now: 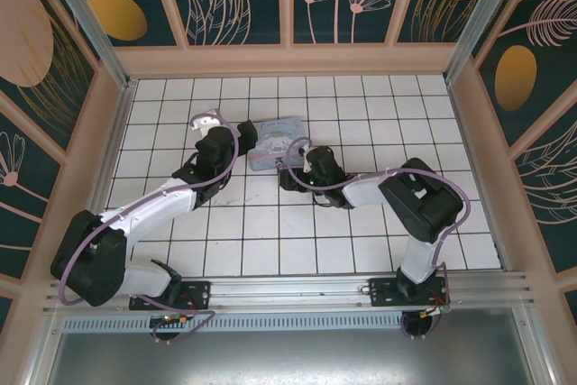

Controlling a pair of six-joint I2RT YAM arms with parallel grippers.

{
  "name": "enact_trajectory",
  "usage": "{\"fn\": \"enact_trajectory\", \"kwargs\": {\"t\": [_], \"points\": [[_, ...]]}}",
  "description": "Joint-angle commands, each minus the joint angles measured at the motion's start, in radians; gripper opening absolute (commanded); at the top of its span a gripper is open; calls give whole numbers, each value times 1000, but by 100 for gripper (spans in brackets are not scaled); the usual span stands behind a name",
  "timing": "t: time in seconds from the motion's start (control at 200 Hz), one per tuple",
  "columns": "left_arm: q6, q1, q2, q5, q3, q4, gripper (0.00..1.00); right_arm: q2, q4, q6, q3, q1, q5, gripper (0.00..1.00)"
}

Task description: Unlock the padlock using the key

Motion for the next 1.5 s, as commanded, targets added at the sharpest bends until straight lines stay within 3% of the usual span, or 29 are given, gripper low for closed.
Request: {"fn": "enact_trajectory", "kwargs": {"t": [0.0,0.485,0.971,1.291,1.491], "points": [[-16,8,12,14,28,-13,99,25,24,-7,27,-11,-15,60],[-48,14,42,50,47,-11,98,70,9,-19,82,-18,-48,55],[-79,34,64,104,56,-17,98,82,-4,-18,92,-16,-35,36],[-72,37,63,109,54,-19,98,90,6,2,109,-16,-39,14],[-68,38,61,111,54,-27,99,73,6,10,105,-16,-34,5]]}}
